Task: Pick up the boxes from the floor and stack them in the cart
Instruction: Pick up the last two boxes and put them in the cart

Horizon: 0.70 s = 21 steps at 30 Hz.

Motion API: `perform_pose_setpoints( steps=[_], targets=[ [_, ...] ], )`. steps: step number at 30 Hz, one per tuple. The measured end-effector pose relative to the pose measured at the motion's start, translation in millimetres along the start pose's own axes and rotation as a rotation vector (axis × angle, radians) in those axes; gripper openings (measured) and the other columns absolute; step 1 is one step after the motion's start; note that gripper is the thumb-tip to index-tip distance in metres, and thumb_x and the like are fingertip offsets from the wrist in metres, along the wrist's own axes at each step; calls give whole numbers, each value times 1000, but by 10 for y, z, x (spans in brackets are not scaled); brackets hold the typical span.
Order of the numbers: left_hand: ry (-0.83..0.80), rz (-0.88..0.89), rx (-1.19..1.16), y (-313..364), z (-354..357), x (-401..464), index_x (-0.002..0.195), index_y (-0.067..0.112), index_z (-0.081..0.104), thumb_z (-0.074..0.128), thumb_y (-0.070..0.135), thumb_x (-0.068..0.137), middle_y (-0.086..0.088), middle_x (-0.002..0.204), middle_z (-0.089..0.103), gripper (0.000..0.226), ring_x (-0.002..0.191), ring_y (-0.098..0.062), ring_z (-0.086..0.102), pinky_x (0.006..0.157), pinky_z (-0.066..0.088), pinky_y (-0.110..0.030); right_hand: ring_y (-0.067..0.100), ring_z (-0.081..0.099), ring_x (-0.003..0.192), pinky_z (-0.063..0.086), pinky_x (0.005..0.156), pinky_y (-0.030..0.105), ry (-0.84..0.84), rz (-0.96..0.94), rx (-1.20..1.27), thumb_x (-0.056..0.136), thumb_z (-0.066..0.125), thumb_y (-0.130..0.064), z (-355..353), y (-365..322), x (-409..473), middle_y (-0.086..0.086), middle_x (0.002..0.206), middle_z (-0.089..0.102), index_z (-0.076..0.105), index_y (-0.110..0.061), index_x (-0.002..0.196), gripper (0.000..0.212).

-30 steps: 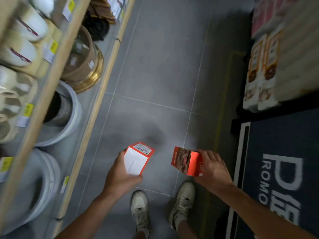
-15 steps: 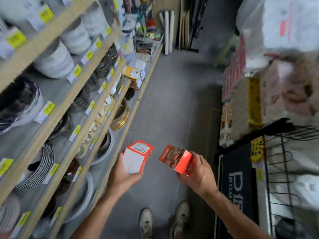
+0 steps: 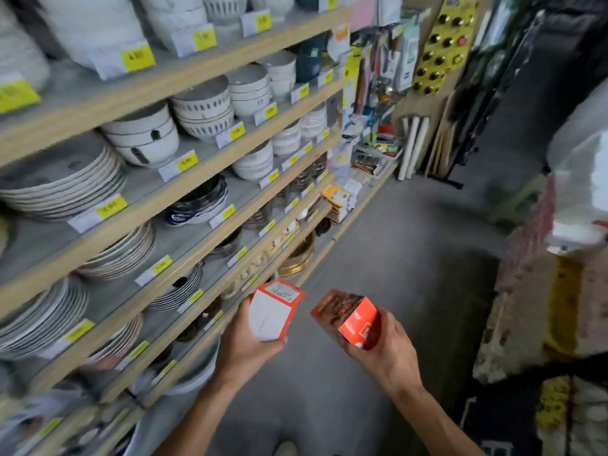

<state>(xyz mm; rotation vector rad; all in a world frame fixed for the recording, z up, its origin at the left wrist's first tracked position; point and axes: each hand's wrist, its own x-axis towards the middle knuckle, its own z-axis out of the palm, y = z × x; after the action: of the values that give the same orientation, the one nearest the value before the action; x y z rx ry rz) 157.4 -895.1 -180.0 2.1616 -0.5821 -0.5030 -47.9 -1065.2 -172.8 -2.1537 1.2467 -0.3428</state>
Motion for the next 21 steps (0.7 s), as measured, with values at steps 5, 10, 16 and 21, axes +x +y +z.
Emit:
perform_pose_setpoints(
  steps=[5, 10, 16, 21],
  targets=[
    [205, -143, 47, -172, -419, -434, 124, 39, 45, 90, 51, 47, 13, 104, 64, 89, 95, -9, 63, 75, 59, -37, 19, 64, 112, 49, 91, 32, -146, -186, -9, 61, 83, -65, 104, -341, 101, -6, 125, 65, 50, -30, 135, 88],
    [418, -257, 4, -400, -754, -943, 127, 37, 49, 89, 48, 49, 14, 107, 65, 89, 96, -11, 63, 73, 50, -25, 17, 62, 114, 49, 90, 32, -245, -364, 21, 58, 81, -68, 426, -713, 26, -9, 125, 63, 50, -33, 135, 90],
    [674, -369, -61, -763, -1217, -1751, 114, 52, 50, 93, 48, 51, 24, 98, 69, 76, 82, 3, 66, 66, 54, -21, 16, 60, 116, 52, 97, 36, -393, -600, 25, 53, 80, -78, 917, -1279, -370, -10, 126, 63, 49, -33, 137, 99],
    [879, -486, -107, -1093, -1680, -2497, 110, 42, 54, 96, 32, 55, 21, 90, 68, 70, 72, 10, 63, 48, 47, -11, 21, 66, 103, 56, 84, 36, -478, -807, -8, 55, 80, -75, 1334, -1883, -943, -6, 117, 66, 53, -30, 133, 94]
  ],
)
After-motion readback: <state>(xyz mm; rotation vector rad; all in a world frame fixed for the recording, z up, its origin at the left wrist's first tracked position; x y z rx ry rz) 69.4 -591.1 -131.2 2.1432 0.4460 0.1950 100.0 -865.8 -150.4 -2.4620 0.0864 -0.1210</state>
